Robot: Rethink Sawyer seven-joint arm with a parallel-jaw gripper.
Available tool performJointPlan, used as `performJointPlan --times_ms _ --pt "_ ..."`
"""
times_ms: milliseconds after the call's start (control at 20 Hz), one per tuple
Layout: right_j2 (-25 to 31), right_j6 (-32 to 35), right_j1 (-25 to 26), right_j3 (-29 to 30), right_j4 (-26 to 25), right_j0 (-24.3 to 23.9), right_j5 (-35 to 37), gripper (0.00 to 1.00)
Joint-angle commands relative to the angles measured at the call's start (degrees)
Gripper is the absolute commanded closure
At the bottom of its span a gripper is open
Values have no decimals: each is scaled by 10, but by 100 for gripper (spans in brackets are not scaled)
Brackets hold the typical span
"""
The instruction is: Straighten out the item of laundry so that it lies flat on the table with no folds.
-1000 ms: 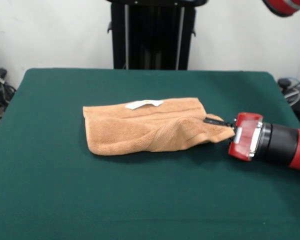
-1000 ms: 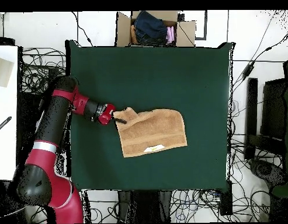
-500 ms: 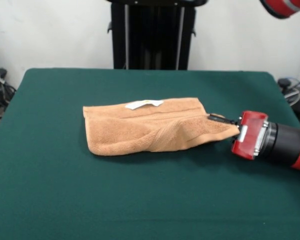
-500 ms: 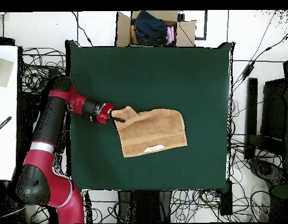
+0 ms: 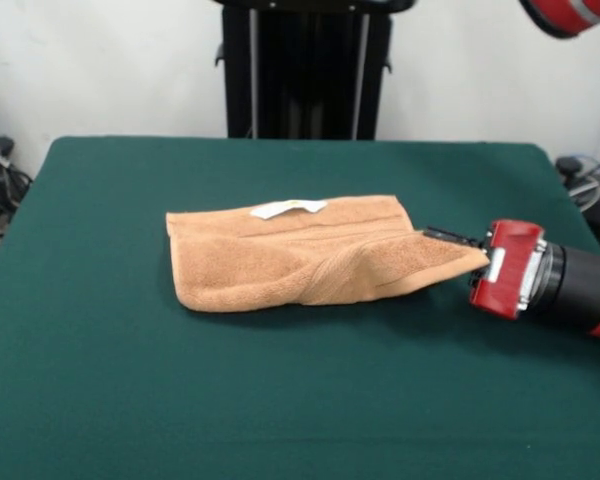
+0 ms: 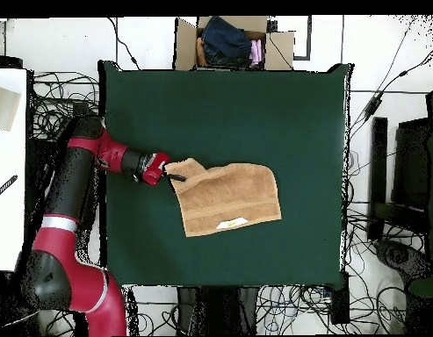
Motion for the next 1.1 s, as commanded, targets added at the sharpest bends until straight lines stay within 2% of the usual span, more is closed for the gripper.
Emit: performJointPlan --times_ms 50,850,1000,1100 --pt "-52 164 10 -68 27 -15 1 100" --pt "-89 157 -19 -92 38 -40 19 100" --pt "-102 168 -24 -99 54 -51 33 100" --pt "-104 137 -29 -100 47 -58 68 100"
